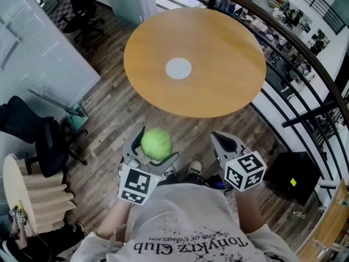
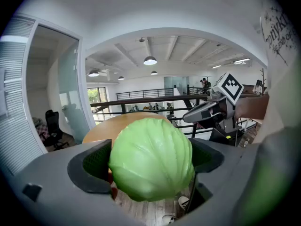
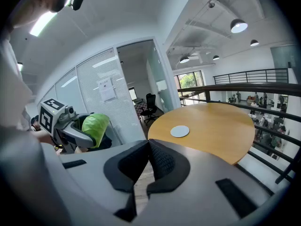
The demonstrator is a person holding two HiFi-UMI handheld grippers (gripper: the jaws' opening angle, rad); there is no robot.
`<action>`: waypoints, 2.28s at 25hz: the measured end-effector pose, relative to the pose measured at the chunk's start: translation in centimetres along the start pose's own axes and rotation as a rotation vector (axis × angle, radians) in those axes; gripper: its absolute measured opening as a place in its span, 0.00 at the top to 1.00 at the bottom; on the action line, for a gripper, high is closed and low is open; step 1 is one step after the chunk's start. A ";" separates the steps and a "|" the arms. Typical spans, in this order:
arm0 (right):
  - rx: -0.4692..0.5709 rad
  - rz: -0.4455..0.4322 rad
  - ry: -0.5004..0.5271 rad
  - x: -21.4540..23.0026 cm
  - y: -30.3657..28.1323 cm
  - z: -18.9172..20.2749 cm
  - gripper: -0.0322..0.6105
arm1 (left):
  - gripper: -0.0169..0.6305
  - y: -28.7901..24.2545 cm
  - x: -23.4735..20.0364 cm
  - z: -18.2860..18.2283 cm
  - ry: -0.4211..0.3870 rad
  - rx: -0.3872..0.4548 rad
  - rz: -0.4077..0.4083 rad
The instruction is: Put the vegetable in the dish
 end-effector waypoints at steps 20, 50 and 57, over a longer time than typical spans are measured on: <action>0.043 0.094 -0.034 -1.7 -1.0 -0.3 0.92 | 0.20 0.9 -2.4 2.0 0.003 0.014 0.049; 0.048 0.119 -0.091 4.4 -9.0 -3.4 0.92 | 0.20 -6.7 -10.0 0.1 -0.007 0.003 0.074; 0.036 0.094 -0.070 8.9 -11.9 -7.5 0.92 | 0.20 -11.5 -12.5 -2.5 0.010 -0.004 0.062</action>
Point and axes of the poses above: the fingertips, and each gripper's own axes: y backward along the fingers, x to its right, z out of its underside, the point moved 6 cm from there along y, backward along the fingers, and after that the axes turned 3 degrees about -y, right-handed, at the moved point
